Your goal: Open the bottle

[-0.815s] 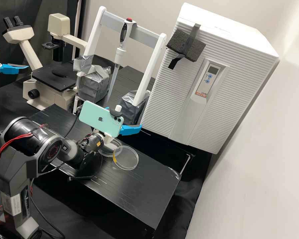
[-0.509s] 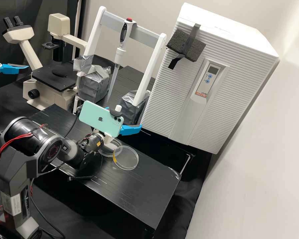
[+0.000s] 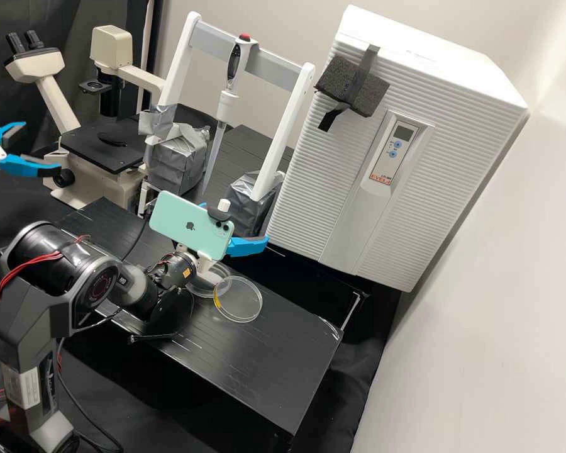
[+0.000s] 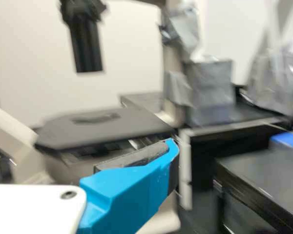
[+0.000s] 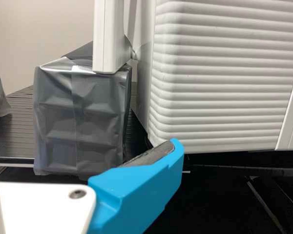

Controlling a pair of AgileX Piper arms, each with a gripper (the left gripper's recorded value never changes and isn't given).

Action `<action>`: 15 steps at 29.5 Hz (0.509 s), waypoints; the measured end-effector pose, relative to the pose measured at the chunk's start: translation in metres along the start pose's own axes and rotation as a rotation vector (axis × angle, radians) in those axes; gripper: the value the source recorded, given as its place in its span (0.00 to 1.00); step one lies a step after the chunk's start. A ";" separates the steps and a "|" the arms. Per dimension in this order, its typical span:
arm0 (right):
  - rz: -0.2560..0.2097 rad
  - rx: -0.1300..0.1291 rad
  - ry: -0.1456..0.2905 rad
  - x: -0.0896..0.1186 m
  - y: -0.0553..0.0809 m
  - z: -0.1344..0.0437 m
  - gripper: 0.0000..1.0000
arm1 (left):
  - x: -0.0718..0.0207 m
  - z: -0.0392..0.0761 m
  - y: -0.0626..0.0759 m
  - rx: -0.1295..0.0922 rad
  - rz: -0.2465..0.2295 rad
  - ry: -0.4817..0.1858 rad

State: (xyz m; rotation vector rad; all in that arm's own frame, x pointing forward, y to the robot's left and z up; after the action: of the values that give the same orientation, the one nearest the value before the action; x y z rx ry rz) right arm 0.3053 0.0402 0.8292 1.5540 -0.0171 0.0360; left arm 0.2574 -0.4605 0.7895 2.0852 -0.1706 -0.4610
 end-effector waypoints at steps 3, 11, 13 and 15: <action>0.000 0.000 0.000 0.000 0.000 0.000 1.00 | -0.0121 0.008 -0.008 -0.013 -0.053 -0.053; 0.000 0.000 0.000 0.000 0.000 0.000 1.00 | -0.0346 0.021 -0.027 -0.033 -0.160 -0.121; 0.000 0.000 0.000 0.000 0.000 0.000 1.00 | -0.0367 0.022 -0.029 -0.050 -0.169 -0.120; 0.000 0.000 0.000 0.000 0.000 0.000 1.00 | -0.0379 0.022 -0.032 -0.068 -0.184 -0.118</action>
State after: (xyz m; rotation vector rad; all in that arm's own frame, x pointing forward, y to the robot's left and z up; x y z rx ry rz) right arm 0.3053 0.0402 0.8292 1.5540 -0.0171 0.0360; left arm 0.2120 -0.4497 0.7617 2.0169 -0.0317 -0.6928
